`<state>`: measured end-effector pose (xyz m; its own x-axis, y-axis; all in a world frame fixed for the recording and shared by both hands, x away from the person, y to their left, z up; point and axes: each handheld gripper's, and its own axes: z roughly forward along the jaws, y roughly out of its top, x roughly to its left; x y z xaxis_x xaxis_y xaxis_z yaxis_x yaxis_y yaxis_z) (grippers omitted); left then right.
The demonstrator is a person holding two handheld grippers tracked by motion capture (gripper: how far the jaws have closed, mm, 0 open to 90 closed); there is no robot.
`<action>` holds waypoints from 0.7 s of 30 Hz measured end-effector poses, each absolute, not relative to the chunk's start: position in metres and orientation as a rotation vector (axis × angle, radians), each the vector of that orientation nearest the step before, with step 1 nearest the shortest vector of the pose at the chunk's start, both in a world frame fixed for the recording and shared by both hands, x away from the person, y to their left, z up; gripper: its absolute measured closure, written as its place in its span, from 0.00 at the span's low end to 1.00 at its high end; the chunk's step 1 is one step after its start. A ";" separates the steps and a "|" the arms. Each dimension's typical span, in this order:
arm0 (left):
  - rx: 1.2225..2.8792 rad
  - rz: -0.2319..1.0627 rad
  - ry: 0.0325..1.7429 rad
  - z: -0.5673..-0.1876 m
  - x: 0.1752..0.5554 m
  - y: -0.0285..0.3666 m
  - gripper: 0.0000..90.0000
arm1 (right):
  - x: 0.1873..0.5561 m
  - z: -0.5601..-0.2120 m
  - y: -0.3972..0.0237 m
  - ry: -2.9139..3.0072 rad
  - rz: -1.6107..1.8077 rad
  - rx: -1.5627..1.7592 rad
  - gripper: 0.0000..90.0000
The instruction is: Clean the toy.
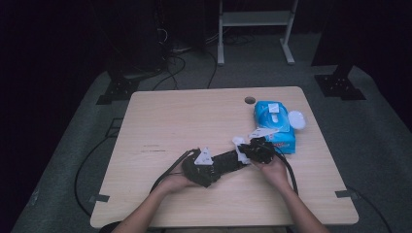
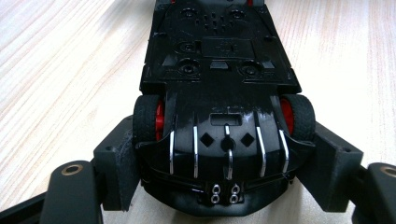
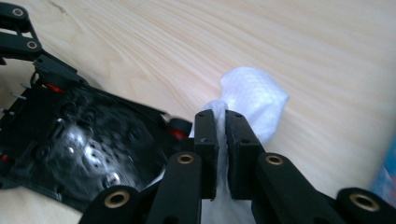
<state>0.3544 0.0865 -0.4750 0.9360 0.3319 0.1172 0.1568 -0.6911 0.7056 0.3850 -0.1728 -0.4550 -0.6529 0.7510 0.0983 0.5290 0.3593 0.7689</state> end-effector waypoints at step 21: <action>2.334 0.305 0.339 -0.475 0.355 0.086 0.27 | 0.388 -0.450 -0.167 2.406 1.136 1.069 0.93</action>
